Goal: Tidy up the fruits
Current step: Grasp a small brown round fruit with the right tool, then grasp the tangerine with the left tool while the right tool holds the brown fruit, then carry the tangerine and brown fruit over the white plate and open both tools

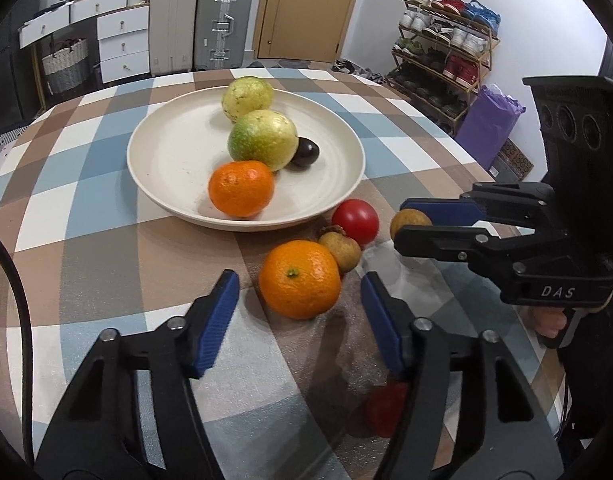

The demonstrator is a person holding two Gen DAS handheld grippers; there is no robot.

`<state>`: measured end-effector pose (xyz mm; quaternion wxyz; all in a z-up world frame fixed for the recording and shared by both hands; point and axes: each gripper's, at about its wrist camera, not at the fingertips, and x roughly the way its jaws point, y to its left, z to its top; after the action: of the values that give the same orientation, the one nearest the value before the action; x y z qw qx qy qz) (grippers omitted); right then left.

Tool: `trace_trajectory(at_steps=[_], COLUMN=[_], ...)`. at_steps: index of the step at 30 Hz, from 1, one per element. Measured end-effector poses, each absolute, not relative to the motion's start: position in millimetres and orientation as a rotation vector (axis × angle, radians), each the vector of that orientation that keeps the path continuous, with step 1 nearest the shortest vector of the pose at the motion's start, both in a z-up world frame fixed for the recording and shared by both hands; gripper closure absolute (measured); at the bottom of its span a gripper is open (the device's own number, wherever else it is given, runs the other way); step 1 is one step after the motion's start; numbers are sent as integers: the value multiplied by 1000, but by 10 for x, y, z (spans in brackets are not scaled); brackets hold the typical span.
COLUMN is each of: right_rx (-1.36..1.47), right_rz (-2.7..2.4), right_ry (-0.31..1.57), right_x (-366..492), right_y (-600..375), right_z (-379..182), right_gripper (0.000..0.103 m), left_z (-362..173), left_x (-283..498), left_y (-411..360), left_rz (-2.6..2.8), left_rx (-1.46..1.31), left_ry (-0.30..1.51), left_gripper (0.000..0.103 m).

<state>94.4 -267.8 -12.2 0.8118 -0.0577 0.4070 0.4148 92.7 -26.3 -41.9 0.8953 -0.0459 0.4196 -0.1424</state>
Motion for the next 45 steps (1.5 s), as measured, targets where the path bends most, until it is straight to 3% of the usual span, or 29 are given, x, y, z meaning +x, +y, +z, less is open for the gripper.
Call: trace_trajectory(at_steps=[5,45], right_rx=[-123,-29], right_rz=[882,815], right_ry=[869,665], right_x=[958,1068], right_y=[-2680,-2772], right_z=[-129,204], right_gripper=[73,73], left_z=[-428,40], left_x=[939,904], left_y=[-231,267], left_rz=[-300,-82], left_rx=[-116,-191], left_ry=[872,609], left_gripper=[65,66])
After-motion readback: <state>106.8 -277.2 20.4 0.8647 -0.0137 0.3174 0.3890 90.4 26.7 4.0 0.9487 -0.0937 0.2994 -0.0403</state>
